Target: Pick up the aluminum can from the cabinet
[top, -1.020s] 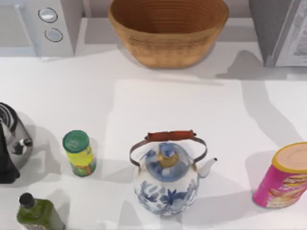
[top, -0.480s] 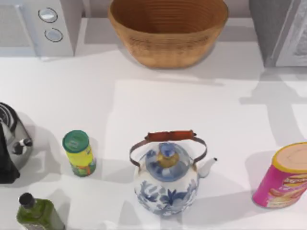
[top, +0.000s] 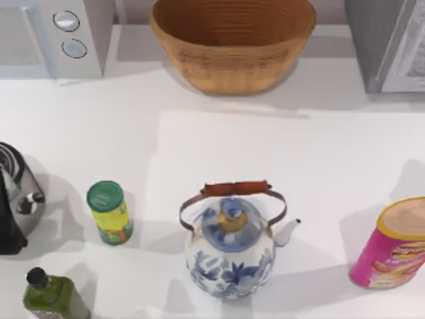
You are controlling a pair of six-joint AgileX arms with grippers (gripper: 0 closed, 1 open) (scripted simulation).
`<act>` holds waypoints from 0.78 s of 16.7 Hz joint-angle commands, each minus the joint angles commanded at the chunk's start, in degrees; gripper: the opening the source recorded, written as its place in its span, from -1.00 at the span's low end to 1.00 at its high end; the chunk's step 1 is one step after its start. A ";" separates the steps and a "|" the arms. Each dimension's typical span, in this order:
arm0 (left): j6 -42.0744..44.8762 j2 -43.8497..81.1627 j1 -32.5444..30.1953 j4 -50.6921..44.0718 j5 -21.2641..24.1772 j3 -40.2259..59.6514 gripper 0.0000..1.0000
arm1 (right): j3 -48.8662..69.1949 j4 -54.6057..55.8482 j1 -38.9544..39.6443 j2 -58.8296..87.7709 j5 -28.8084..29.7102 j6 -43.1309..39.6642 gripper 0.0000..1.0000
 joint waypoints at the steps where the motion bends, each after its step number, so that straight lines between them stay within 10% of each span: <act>1: 0.00 0.00 0.00 0.00 0.00 0.00 1.00 | -5.23 1.71 -1.56 -3.59 -1.61 -0.04 -1.00; 13: 0.00 0.00 0.00 0.00 0.00 0.00 1.00 | -25.97 9.87 -8.78 -20.53 -9.24 -0.13 -1.00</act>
